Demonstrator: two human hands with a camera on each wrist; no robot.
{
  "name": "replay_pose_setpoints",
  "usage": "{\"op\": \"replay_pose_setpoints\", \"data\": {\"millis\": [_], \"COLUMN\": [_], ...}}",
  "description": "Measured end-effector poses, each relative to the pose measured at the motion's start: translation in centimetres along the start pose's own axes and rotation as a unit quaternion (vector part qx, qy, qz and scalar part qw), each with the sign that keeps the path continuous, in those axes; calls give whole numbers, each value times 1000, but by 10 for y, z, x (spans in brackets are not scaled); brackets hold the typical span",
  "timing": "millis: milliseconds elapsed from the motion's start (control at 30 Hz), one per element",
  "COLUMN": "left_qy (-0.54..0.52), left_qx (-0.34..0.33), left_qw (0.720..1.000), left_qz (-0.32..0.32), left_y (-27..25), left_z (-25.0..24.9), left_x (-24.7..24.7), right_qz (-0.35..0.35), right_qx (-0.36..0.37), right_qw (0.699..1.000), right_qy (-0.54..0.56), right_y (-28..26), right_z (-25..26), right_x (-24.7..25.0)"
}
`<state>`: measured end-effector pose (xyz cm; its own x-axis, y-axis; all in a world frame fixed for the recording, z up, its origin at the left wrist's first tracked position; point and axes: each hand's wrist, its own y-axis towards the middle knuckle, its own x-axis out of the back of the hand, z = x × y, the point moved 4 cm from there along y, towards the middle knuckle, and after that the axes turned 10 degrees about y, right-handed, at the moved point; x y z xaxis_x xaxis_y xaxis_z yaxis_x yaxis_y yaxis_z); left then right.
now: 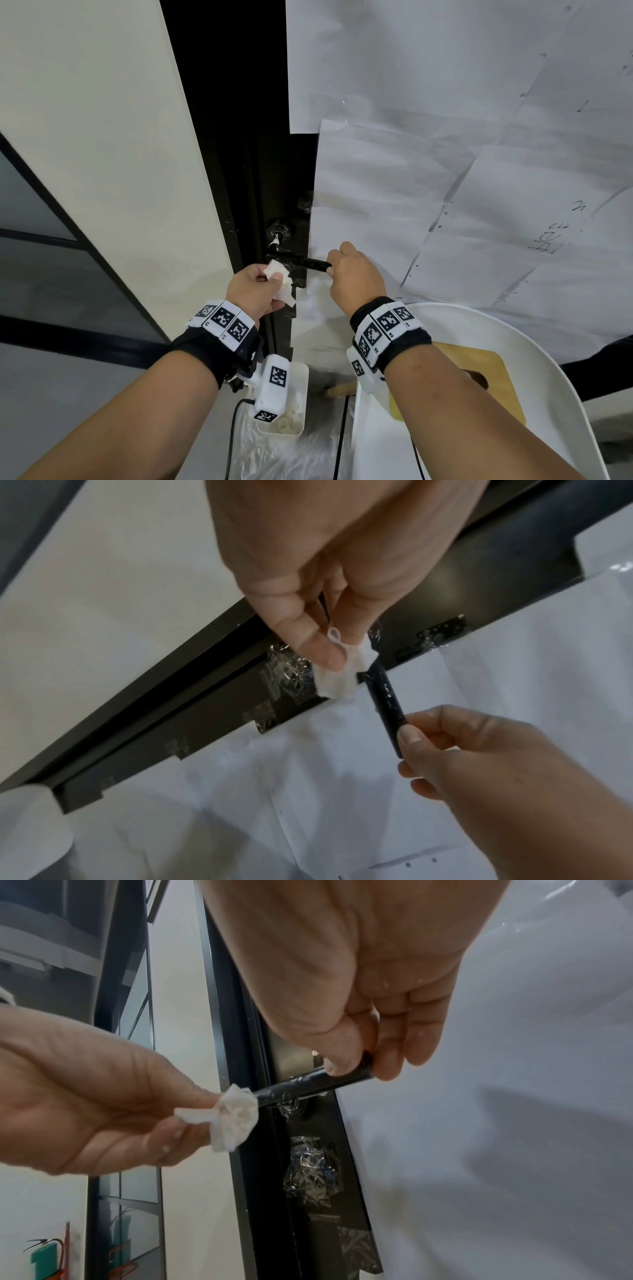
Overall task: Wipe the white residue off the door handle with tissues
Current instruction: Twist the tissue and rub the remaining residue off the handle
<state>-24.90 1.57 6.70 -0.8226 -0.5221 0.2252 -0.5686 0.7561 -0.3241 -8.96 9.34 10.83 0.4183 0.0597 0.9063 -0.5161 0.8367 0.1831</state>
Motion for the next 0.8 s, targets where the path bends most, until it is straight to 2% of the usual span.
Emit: {"op": "replay_pose_setpoints", "data": {"millis": [133,233,300,500,700,800], "left_qy": [58,208,256,300,332,352], "left_qx": [-117,-227,-268,-292,-350,-323], "left_qw": [990,944,918,899,871,877], "left_qz": [-51,-114,-140,-129,-100,-44], "left_y": [-10,-15,-15,-8,-11,-10], "left_z": [-19,-36,-42,-46,-40,-24], "left_x": [6,7,4,-13,-19,-16], "right_qz": [-2,-1,1,2,5,4], "right_qx": [-3,-5,-6,-2,-2,-1], "right_qw": [1000,1000,1000,1000,1000,1000], "right_qy": [2,4,5,-2,-3,-4], "right_y": [1,1,0,0,1,0], "right_z": [0,0,0,1,2,1], "right_x": [0,-1,-1,1,1,2]}}
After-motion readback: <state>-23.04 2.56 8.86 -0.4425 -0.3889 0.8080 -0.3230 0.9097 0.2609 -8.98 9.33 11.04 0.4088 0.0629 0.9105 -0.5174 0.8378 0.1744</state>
